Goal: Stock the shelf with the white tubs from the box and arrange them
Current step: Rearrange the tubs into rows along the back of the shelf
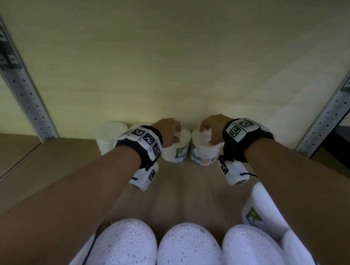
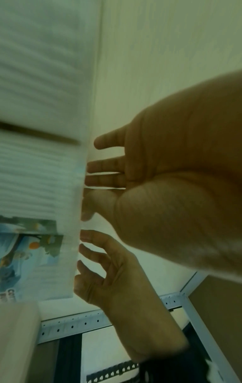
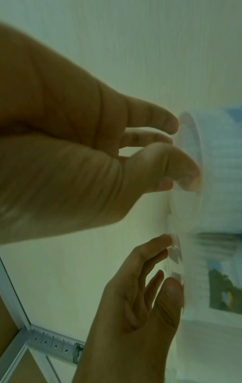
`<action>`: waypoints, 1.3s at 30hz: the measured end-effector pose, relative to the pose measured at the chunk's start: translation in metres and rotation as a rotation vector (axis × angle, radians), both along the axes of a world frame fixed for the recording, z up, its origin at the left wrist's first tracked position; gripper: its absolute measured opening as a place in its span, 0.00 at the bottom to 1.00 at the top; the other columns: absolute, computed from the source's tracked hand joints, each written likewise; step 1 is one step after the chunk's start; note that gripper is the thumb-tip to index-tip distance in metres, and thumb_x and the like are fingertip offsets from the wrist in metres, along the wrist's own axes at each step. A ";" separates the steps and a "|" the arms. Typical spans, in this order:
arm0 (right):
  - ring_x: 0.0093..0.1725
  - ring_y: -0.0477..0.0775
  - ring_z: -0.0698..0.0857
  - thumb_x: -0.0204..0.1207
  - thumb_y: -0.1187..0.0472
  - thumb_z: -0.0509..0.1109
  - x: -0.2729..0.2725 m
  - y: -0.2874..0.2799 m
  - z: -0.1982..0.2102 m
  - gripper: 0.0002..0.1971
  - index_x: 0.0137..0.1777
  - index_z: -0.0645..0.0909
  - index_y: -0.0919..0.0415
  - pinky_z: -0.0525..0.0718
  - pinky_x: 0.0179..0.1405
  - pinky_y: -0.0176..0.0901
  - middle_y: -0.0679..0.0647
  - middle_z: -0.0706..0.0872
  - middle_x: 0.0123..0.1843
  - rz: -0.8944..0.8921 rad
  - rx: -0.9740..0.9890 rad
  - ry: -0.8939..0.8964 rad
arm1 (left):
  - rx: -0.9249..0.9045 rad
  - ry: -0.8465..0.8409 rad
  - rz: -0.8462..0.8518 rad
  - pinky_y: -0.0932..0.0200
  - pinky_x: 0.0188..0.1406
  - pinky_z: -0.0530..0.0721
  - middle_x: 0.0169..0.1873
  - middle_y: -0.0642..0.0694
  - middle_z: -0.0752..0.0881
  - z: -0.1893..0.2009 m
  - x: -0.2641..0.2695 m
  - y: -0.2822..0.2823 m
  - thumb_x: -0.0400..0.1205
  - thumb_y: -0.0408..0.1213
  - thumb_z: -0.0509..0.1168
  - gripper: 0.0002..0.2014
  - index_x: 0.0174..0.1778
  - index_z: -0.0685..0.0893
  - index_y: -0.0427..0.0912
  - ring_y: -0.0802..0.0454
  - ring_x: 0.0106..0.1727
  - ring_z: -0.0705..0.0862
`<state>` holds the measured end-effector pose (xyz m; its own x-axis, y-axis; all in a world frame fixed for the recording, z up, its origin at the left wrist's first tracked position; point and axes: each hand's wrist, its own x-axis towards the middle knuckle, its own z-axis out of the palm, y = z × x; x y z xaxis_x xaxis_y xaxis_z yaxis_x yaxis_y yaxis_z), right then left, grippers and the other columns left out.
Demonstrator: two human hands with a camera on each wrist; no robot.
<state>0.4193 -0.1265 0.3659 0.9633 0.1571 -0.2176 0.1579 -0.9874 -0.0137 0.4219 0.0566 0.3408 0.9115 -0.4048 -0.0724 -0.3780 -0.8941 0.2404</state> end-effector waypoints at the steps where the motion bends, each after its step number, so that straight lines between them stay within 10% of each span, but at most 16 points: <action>1: 0.68 0.63 0.79 0.70 0.65 0.78 0.000 0.000 0.000 0.28 0.70 0.77 0.58 0.79 0.68 0.54 0.59 0.77 0.72 0.001 0.002 0.002 | 0.002 0.028 -0.007 0.49 0.71 0.73 0.75 0.40 0.71 0.002 0.001 0.001 0.83 0.37 0.64 0.21 0.73 0.73 0.42 0.40 0.74 0.73; 6: 0.69 0.62 0.79 0.70 0.65 0.78 0.001 0.000 -0.002 0.28 0.70 0.77 0.58 0.79 0.69 0.52 0.59 0.77 0.72 0.002 0.002 -0.006 | -0.026 0.041 -0.027 0.49 0.74 0.72 0.78 0.41 0.67 0.011 -0.002 -0.001 0.83 0.25 0.58 0.23 0.74 0.74 0.45 0.41 0.77 0.69; 15: 0.69 0.62 0.79 0.69 0.64 0.79 0.001 -0.002 -0.002 0.29 0.70 0.77 0.57 0.79 0.69 0.53 0.58 0.77 0.73 0.002 0.023 -0.010 | 0.084 -0.079 0.070 0.41 0.69 0.75 0.69 0.35 0.72 -0.002 -0.004 -0.014 0.82 0.52 0.62 0.27 0.71 0.74 0.36 0.37 0.70 0.73; 27: 0.70 0.61 0.78 0.69 0.64 0.78 0.001 -0.002 -0.004 0.28 0.70 0.77 0.57 0.78 0.70 0.53 0.58 0.76 0.73 -0.001 0.021 -0.023 | 0.030 0.072 -0.049 0.50 0.73 0.72 0.79 0.40 0.67 0.008 -0.001 -0.003 0.83 0.27 0.61 0.26 0.78 0.68 0.44 0.41 0.77 0.70; 33: 0.72 0.62 0.76 0.70 0.64 0.78 0.002 -0.002 -0.004 0.28 0.70 0.76 0.57 0.77 0.71 0.53 0.58 0.74 0.75 -0.003 0.015 -0.011 | 0.038 -0.058 0.029 0.48 0.70 0.74 0.72 0.37 0.70 0.007 0.000 -0.008 0.82 0.49 0.63 0.27 0.73 0.72 0.38 0.39 0.72 0.72; 39: 0.71 0.62 0.77 0.71 0.64 0.77 0.002 -0.001 -0.003 0.28 0.72 0.76 0.58 0.77 0.70 0.52 0.58 0.75 0.74 0.014 -0.002 -0.011 | -0.006 -0.071 0.013 0.52 0.66 0.74 0.71 0.37 0.74 0.000 0.001 -0.006 0.81 0.47 0.67 0.26 0.71 0.76 0.36 0.40 0.70 0.76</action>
